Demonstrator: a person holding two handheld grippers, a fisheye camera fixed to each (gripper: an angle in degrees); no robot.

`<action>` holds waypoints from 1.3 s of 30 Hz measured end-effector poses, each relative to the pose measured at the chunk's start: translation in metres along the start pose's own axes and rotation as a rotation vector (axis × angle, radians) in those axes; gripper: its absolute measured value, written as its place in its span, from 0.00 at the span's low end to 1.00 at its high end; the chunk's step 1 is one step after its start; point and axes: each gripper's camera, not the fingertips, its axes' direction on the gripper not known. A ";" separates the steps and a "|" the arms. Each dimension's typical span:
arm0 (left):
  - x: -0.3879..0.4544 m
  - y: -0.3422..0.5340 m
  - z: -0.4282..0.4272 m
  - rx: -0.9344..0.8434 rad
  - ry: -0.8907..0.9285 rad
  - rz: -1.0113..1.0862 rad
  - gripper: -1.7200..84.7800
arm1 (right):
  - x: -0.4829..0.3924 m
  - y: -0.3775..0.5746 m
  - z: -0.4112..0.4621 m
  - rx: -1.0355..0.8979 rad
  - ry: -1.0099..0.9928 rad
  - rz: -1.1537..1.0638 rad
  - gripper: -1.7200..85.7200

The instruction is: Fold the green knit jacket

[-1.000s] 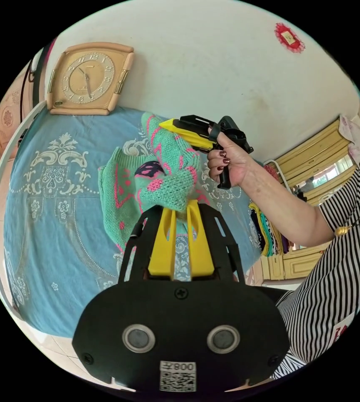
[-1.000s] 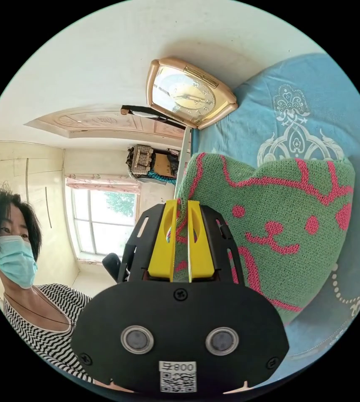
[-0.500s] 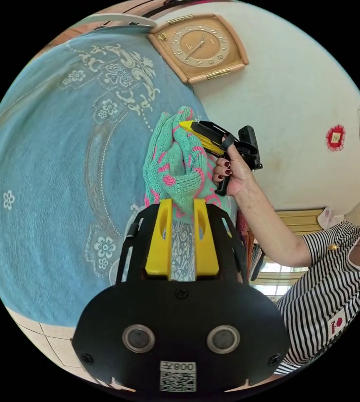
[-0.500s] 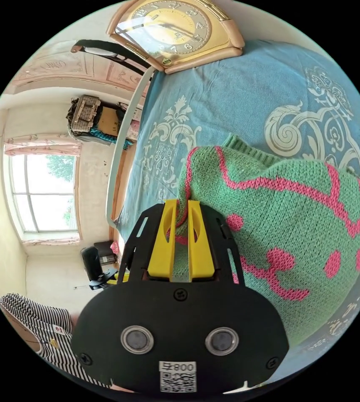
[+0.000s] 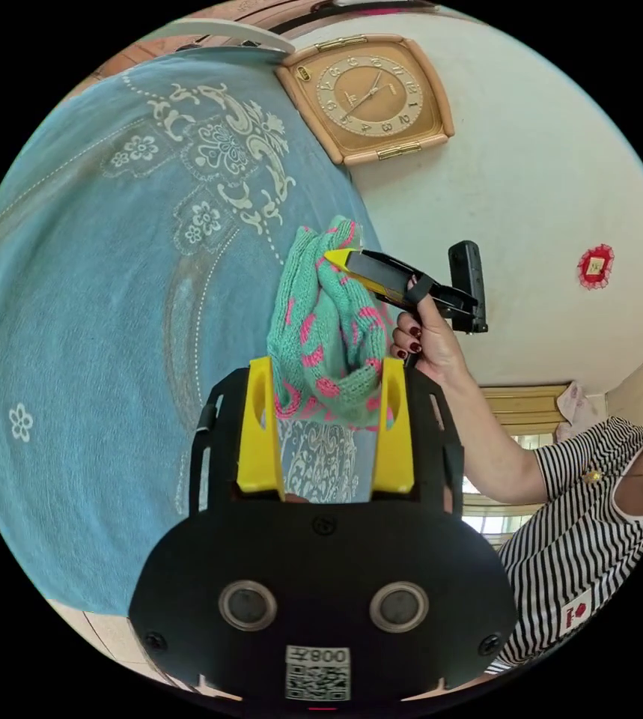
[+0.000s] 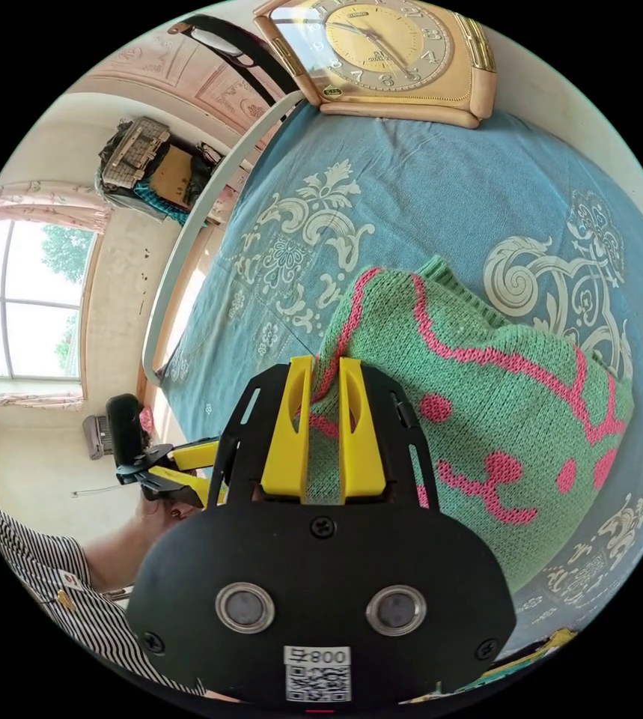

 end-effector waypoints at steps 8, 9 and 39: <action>-0.051 -0.023 0.033 -0.165 0.177 -0.062 0.15 | 0.016 0.004 -0.014 0.019 -0.048 0.012 0.10; -0.054 -0.024 0.033 -0.163 0.192 -0.072 0.15 | 0.016 0.004 -0.014 0.018 -0.045 0.011 0.10; -0.001 -0.019 0.039 0.012 0.465 -0.335 0.11 | 0.441 0.487 -0.111 0.314 -0.664 0.722 0.22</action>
